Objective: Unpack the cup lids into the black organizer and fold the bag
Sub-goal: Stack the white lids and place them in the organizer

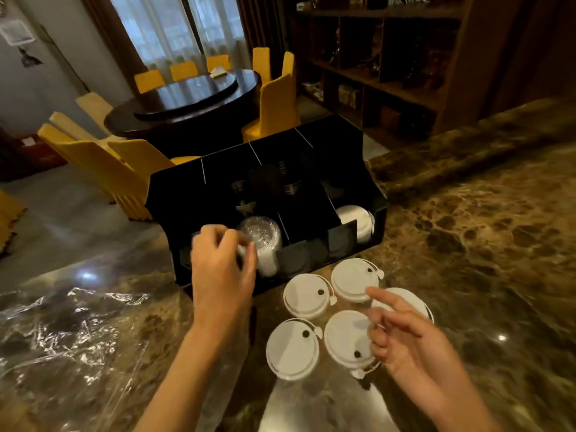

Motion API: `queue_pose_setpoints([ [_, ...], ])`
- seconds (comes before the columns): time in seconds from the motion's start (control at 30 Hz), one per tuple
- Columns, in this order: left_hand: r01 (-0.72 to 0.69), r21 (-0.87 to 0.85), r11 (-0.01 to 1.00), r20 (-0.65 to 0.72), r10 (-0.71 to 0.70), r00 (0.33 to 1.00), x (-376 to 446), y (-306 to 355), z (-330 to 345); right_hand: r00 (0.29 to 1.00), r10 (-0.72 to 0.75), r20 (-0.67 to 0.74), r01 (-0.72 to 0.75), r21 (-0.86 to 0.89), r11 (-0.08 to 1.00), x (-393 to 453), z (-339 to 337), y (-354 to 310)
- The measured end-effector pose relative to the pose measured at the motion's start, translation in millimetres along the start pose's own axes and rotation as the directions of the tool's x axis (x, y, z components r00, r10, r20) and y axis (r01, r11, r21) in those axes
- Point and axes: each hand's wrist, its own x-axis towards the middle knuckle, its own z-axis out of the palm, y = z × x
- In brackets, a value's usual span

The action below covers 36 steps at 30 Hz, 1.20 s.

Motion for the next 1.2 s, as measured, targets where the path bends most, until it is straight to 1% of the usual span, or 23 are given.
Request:
queue_pose_setpoints([
  [0.03, 0.005, -0.124, 0.992, 0.13, 0.011, 0.991, -22.0, 3.1, -2.2, 0.996, -0.071, -0.053, 0.068, -0.048, 0.997, -9.1, -13.3, -7.8],
  [0.07, 0.08, -0.201, 0.976, 0.3, -0.016, 0.954, -45.4, 5.9, -1.8, 0.983, -0.148, -0.107, 0.137, -0.105, 0.985, -18.9, -27.1, -14.2],
  [0.1, 0.188, -0.2, 0.962, 0.469, -0.074, 0.88, -68.3, 7.9, 1.2, 0.959, -0.235, -0.161, 0.206, -0.179, 0.962, -29.2, -42.0, -19.7],
  [0.13, 0.272, -0.119, 0.955, 0.6, -0.149, 0.786, -88.3, 9.6, 6.4, 0.922, -0.326, -0.21, 0.265, -0.273, 0.925, -39.2, -56.9, -23.9],
  [0.17, 0.298, -0.002, 0.955, 0.685, -0.216, 0.696, -104.3, 11.3, 12.4, 0.872, -0.417, -0.256, 0.303, -0.385, 0.872, -49.7, -72.7, -26.8],
  [0.2, 0.285, 0.095, 0.954, 0.729, -0.262, 0.632, -117.0, 12.8, 17.7, 0.819, -0.495, -0.29, 0.307, -0.508, 0.805, -59.5, -89.1, -28.8],
  [0.23, 0.266, 0.147, 0.953, 0.741, -0.284, 0.608, -125.5, 14.9, 21.7, 0.771, -0.557, -0.308, 0.281, -0.621, 0.732, -67.8, -104.1, -29.7],
  [0.3, 0.281, 0.148, 0.948, 0.7, -0.301, 0.647, -131.2, 20.5, 24.5, 0.702, -0.64, -0.313, 0.216, -0.762, 0.61, -78.0, -126.4, -26.2],
  [0.4, 0.366, 0.07, 0.928, 0.64, -0.323, 0.697, -138.6, 27.2, 23.7, 0.638, -0.713, -0.289, 0.144, -0.865, 0.48, -75.7, -138.0, -13.7],
  [0.43, 0.386, 0.04, 0.921, 0.624, -0.325, 0.711, -141.7, 28.2, 22.5, 0.606, -0.754, -0.254, 0.125, -0.906, 0.405, -72.2, -135.3, -9.6],
  [0.5, 0.431, -0.052, 0.901, 0.573, -0.326, 0.752, -142.2, 27.7, 20.7, 0.547, -0.822, -0.158, 0.044, -0.975, 0.216, -67.9, -125.7, -4.1],
  [0.53, 0.43, -0.109, 0.896, 0.534, -0.311, 0.786, -137.4, 27.0, 21.7, 0.515, -0.85, -0.114, 0.014, -0.99, 0.141, -67.8, -122.1, -2.5],
  [0.6, 0.353, -0.216, 0.91, 0.459, -0.224, 0.86, -117.1, 28.5, 30.9, 0.486, -0.871, -0.074, -0.001, -0.996, 0.084, -68.2, -122.1, -0.7],
  [0.63, 0.309, -0.249, 0.918, 0.444, -0.175, 0.879, -102.5, 30.8, 38.3, 0.479, -0.876, -0.057, -0.005, -0.998, 0.062, -67.3, -125.6, -0.4],
  [0.67, 0.274, -0.263, 0.925, 0.459, -0.13, 0.879, -86.6, 34.6, 46.6, 0.477, -0.878, -0.044, -0.015, -0.999, 0.042, -66.0, -129.4, -0.7],
  [0.7, 0.241, -0.258, 0.936, 0.499, -0.085, 0.863, -73.7, 37.2, 55.0, 0.48, -0.877, -0.031, -0.025, -0.999, 0.021, -64.5, -134.0, -1.1],
  [0.73, 0.204, -0.237, 0.95, 0.559, -0.038, 0.829, -65.7, 38.1, 63.1, 0.491, -0.871, -0.029, -0.034, -0.999, 0.014, -64.2, -136.9, -1.4],
  [0.8, 0.112, -0.191, 0.975, 0.683, 0.051, 0.728, -63.6, 31.7, 77.2, 0.501, -0.865, -0.025, -0.015, -1.0, 0.021, -64.8, -135.7, -0.8],
  [0.83, 0.082, -0.175, 0.981, 0.717, 0.071, 0.693, -64.4, 27.5, 82.9, 0.492, -0.871, -0.007, 0.014, -1.0, 0.016, -65.7, -134.1, -0.3],
  [0.93, 0.039, -0.132, 0.991, 0.74, 0.072, 0.669, -60.9, 26.4, 86.1, 0.473, -0.88, 0.039, 0.088, -0.996, 0.004, -67.0, -131.0, 0.7],
  [1.03, 0.002, -0.097, 0.995, 0.751, 0.072, 0.656, -60.3, 27.4, 80.6, 0.479, -0.876, 0.055, 0.104, -0.995, -0.006, -65.8, -134.5, 1.7],
  [1.13, 0.005, -0.029, 1.0, 0.778, 0.02, 0.628, -66.6, 15.3, 69.1, 0.482, -0.873, 0.076, 0.101, -0.994, -0.03, -66.1, -139.7, 3.2],
  [1.2, 0.011, 0.004, 1.0, 0.801, -0.009, 0.598, -68.3, 9.9, 62.4, 0.463, -0.879, 0.113, 0.135, -0.989, -0.056, -67.1, -139.7, 3.2],
])
